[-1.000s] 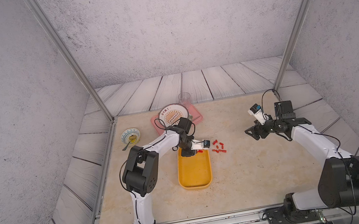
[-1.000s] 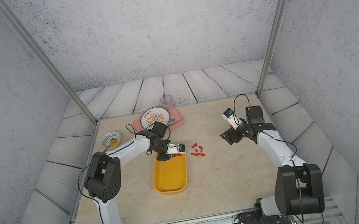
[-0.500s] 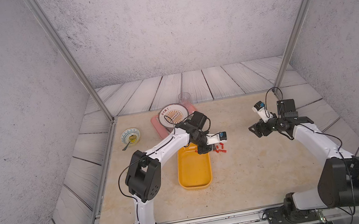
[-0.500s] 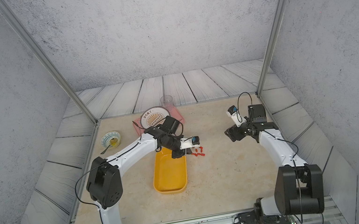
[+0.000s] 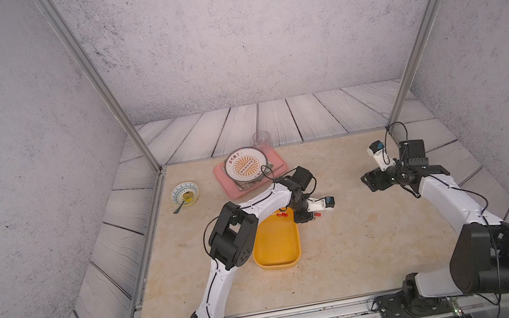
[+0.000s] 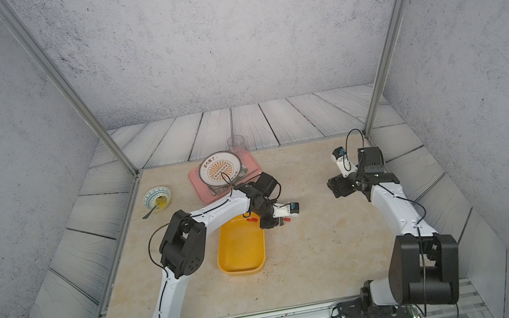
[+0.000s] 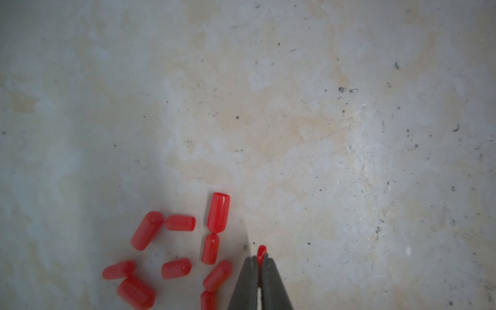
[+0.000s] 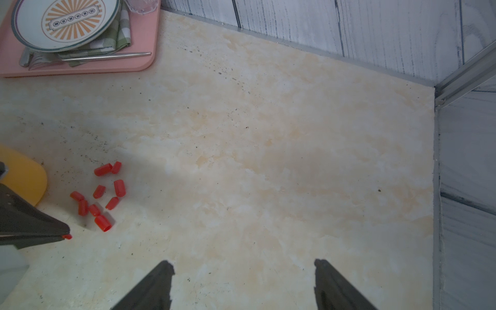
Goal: Take the screw protection sleeves out of the storage box
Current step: Place the screw protection sleeve at the center of the board.
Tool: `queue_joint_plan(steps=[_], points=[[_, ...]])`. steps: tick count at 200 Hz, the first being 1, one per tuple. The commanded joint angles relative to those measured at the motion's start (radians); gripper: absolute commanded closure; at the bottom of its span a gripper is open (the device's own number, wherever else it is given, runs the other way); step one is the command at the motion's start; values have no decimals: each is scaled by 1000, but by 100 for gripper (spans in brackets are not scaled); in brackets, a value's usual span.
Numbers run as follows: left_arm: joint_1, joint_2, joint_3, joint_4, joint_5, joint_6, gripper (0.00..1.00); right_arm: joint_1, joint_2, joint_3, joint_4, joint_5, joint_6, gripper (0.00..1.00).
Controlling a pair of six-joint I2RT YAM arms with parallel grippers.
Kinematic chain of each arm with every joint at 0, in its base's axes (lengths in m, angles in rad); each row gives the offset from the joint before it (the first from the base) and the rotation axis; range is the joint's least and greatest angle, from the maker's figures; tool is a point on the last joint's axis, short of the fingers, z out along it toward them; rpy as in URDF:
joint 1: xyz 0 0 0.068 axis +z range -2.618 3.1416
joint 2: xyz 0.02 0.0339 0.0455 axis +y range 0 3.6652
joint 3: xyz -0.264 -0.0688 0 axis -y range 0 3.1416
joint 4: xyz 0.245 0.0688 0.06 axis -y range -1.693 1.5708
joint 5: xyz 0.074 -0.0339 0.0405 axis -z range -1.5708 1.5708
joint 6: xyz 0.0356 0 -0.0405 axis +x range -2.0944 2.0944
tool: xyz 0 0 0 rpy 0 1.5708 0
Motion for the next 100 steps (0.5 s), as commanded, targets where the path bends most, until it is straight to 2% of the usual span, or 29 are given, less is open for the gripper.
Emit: queue_joint_plan(steps=[1, 50, 77, 100], points=[[-8, 13, 38, -20, -17, 6, 88, 0, -19, 23, -1, -20, 6, 15], [-8, -7, 57, -58, -4, -3, 71, -1, -20, 22, -4, -29, 1, 15], [-2, -67, 66, -128, -17, -15, 72, 0, -24, 23, -6, -34, 0, 15], [39, -208, -50, -121, 22, -30, 74, -1, -26, 22, -4, -40, -2, 15]])
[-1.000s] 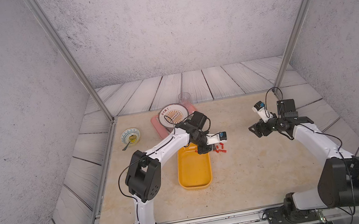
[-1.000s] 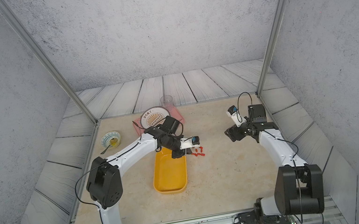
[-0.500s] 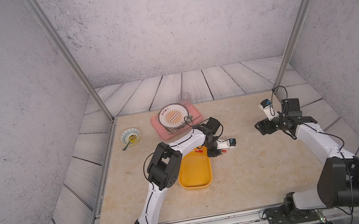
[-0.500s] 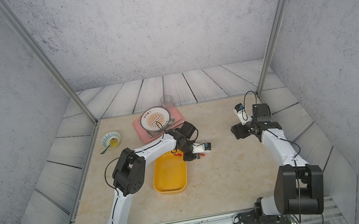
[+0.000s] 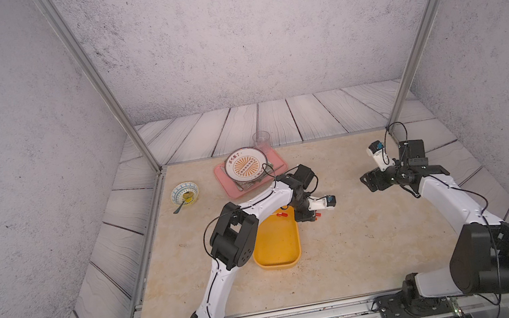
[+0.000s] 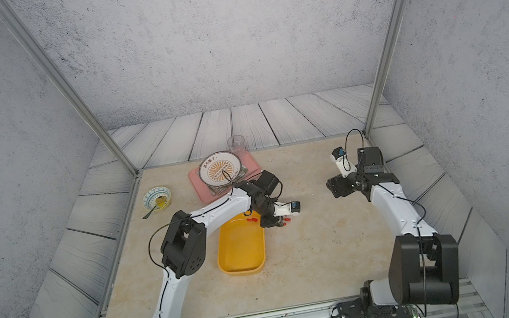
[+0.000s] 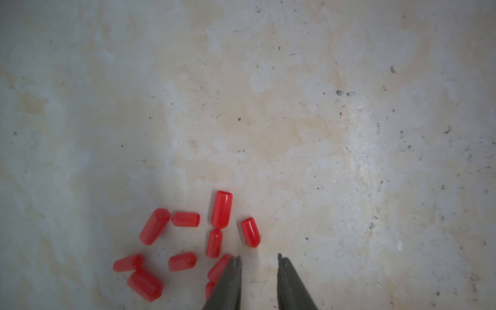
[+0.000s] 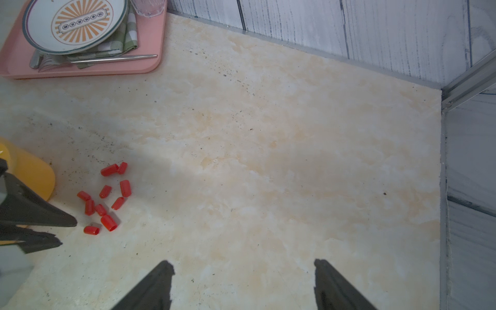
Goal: Take the screw protection sleeves out of the storage box
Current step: Place the screw protection sleeve at the center of the board, then pick up the screw protection sleeve from the storage box.
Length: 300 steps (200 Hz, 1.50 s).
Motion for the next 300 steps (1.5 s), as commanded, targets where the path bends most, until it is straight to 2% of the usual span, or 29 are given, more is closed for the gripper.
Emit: queue_joint_plan(steps=[1, 27, 48, 56, 78, 88, 162, 258, 279, 300], points=[[40, -173, -78, -54, 38, -21, 74, -1, -25, 22, -5, -23, -2, 15], [102, -317, -229, -43, 53, -12, 75, -1, -23, 21, -4, -35, -4, 15], [164, -342, -337, 19, -2, 47, 76, -1, -20, 21, -8, -63, -13, 15], [183, -334, -357, 35, -24, 73, 76, 0, -22, 22, -19, -113, -32, 15], [205, -299, -364, 39, -69, 148, 76, 2, -30, 11, -71, -376, -105, 13], [205, -293, -380, 65, -77, 178, 76, 12, -34, 0, -70, -430, -116, 13], [204, -209, -386, 157, -124, 286, 76, 39, -29, 1, -94, -416, -161, 13], [202, -168, -355, 206, -153, 288, 78, 39, -19, 3, -107, -434, -165, 14], [202, -167, -348, 207, -149, 288, 78, 46, -1, 14, -156, -489, -204, 14], [202, -164, -346, 213, -149, 291, 78, 86, 20, 16, -180, -491, -247, 15]])
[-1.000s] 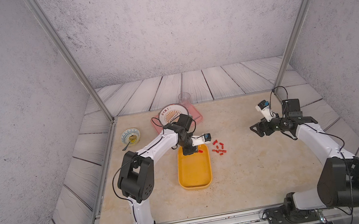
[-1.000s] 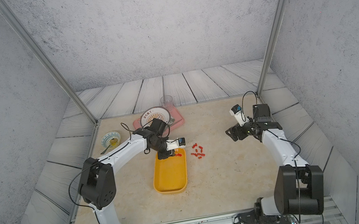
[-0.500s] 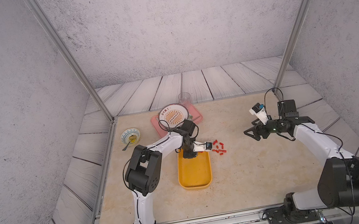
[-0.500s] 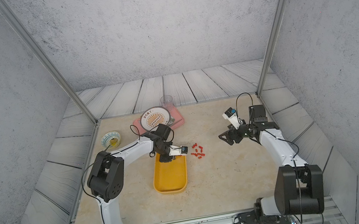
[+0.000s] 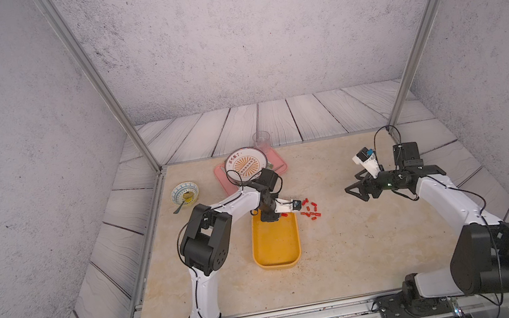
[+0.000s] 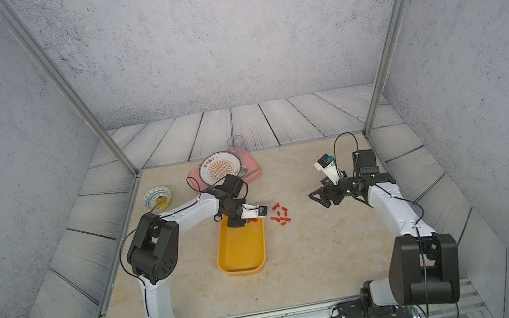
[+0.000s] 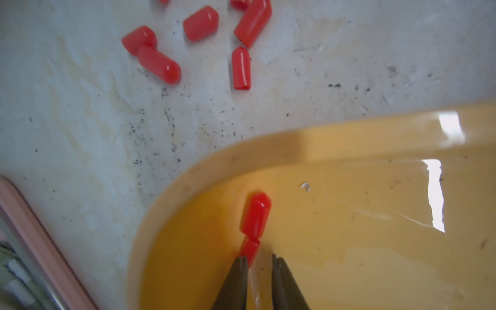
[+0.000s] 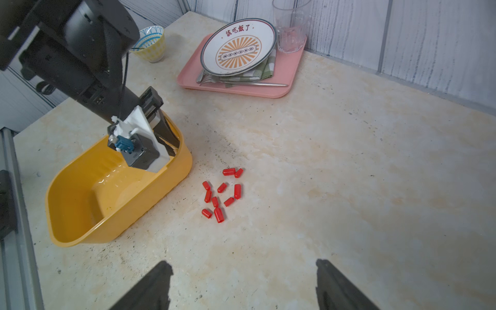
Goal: Take the screw protection sleeves out of the storage box
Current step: Pick up the screw protection sleeve from the storage box.
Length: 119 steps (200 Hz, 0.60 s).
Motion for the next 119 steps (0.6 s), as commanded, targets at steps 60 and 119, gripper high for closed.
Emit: queue_joint_plan(steps=[60, 119], points=[[-2, 42, 28, -2, -10, 39, 78, 225, 61, -48, 60, 50, -69, 15], [-1, 75, 30, -10, -10, 55, 79, 346, 128, -71, 183, 103, 3, 16]])
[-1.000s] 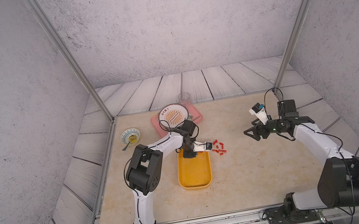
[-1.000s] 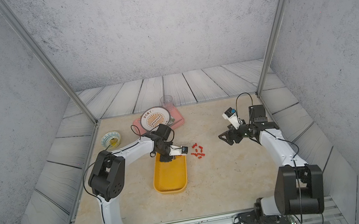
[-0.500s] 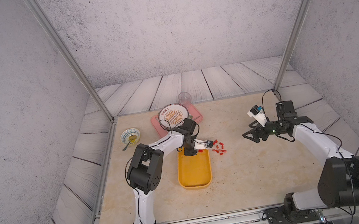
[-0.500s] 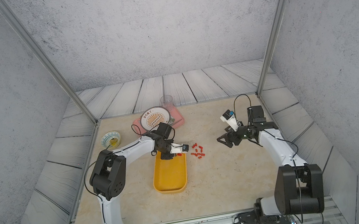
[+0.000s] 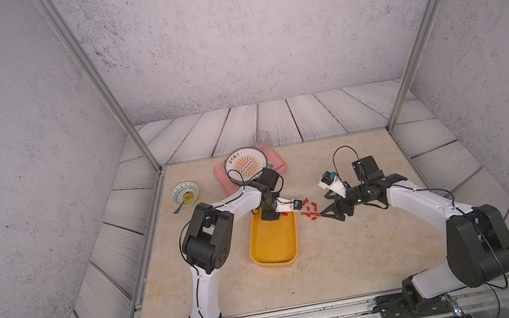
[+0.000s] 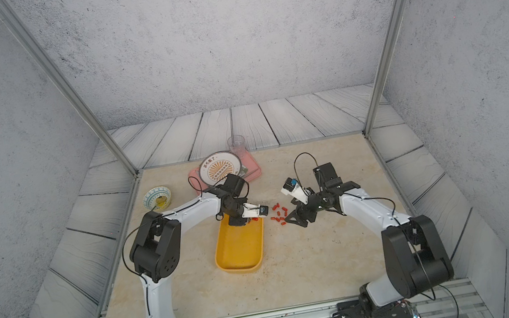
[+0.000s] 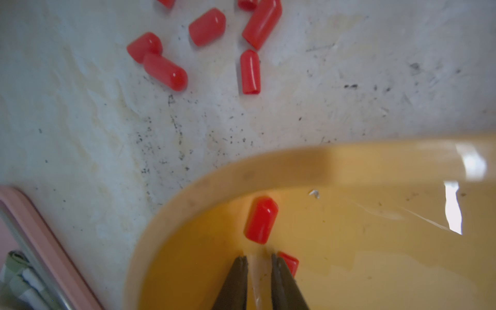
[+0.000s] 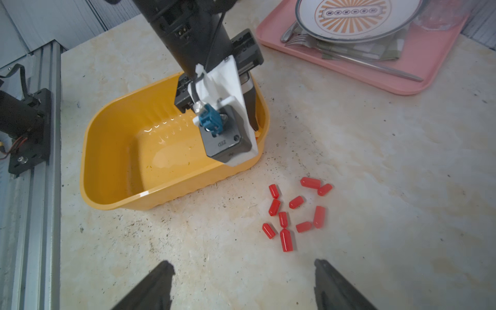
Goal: Take the screw protection sleeves out of the storage box
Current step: Pick up the screw protection sleeve from the storage box.
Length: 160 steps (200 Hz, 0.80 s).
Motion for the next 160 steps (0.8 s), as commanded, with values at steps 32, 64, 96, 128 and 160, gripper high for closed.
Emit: queue_joint_plan(steps=[32, 64, 96, 128, 160], points=[[-1, 46, 14, -66, -10, 31, 79, 17, 48, 13, 34, 21, 32, 17], [2, 21, 30, -108, -4, 18, 79, 16, 44, 22, 18, 38, 14, 16], [2, 7, 71, -187, 36, 2, 78, 17, 48, 22, 6, 32, 7, 17], [6, 10, 90, -251, 45, 19, 78, 30, 59, 21, 7, 20, 6, 17], [6, 13, 51, -208, 29, 35, 77, 48, 59, 22, 4, 30, -2, 17]])
